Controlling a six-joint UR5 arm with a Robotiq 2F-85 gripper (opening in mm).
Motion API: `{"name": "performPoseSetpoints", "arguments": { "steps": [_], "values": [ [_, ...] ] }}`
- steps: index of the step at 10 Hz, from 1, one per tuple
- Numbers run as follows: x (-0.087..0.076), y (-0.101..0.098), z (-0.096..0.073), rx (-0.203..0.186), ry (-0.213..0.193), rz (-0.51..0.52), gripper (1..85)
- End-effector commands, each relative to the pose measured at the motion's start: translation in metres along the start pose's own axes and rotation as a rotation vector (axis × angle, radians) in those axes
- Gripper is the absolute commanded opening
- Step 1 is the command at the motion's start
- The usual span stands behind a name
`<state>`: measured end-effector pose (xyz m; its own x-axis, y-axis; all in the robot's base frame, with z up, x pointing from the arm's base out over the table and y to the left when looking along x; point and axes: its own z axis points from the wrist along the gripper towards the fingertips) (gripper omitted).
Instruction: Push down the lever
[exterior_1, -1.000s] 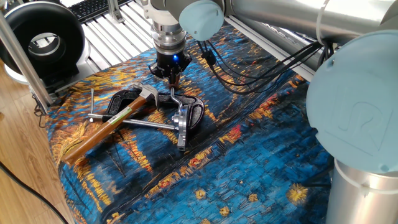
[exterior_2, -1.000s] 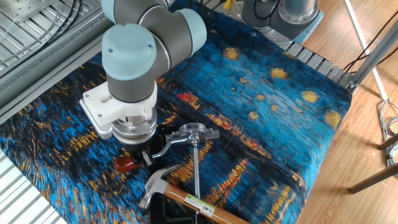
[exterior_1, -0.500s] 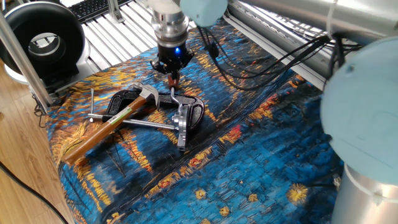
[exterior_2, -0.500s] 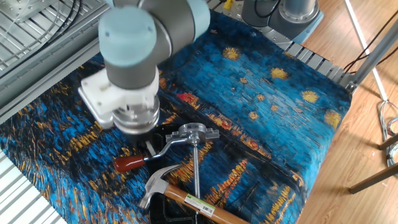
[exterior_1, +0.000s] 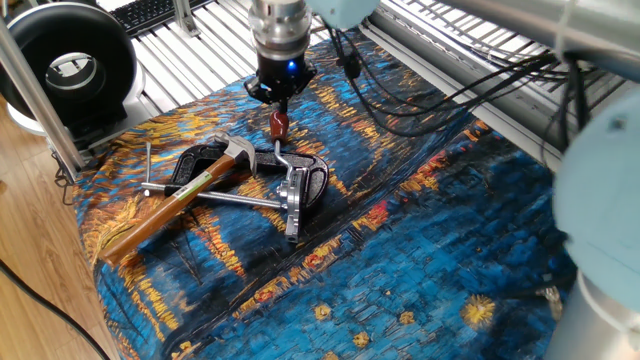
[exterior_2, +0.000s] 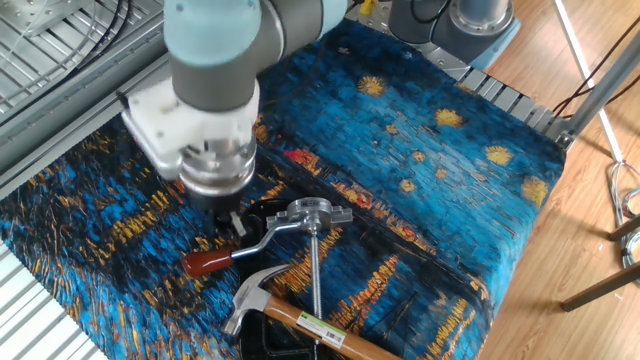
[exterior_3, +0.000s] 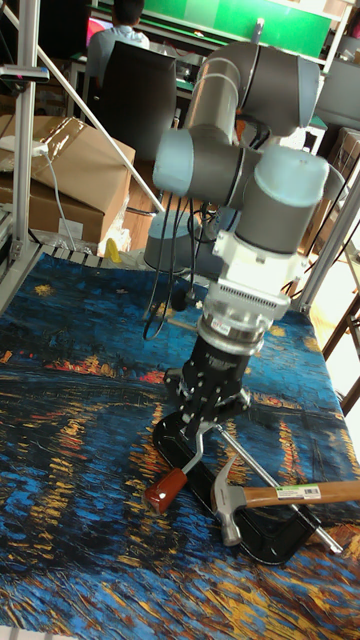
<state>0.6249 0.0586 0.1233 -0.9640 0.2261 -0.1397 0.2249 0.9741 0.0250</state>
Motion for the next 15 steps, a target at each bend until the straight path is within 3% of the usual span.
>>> {"name": "performPoseSetpoints", "arguments": {
  "steps": [1, 3, 4, 7, 10, 12, 15],
  "values": [
    [0.036, 0.007, -0.032, -0.084, 0.080, 0.000, 1.7],
    [0.048, 0.001, -0.040, -0.090, 0.098, -0.006, 1.7],
    [0.043, -0.002, -0.040, -0.075, 0.079, -0.003, 1.7],
    [0.021, 0.006, -0.039, -0.104, -0.003, 0.007, 1.7],
    [0.023, 0.012, -0.043, -0.126, -0.009, 0.023, 1.7],
    [0.018, 0.010, -0.042, -0.097, -0.017, 0.026, 1.7],
    [0.018, 0.018, -0.043, -0.099, -0.011, 0.040, 1.7]
  ]
}}
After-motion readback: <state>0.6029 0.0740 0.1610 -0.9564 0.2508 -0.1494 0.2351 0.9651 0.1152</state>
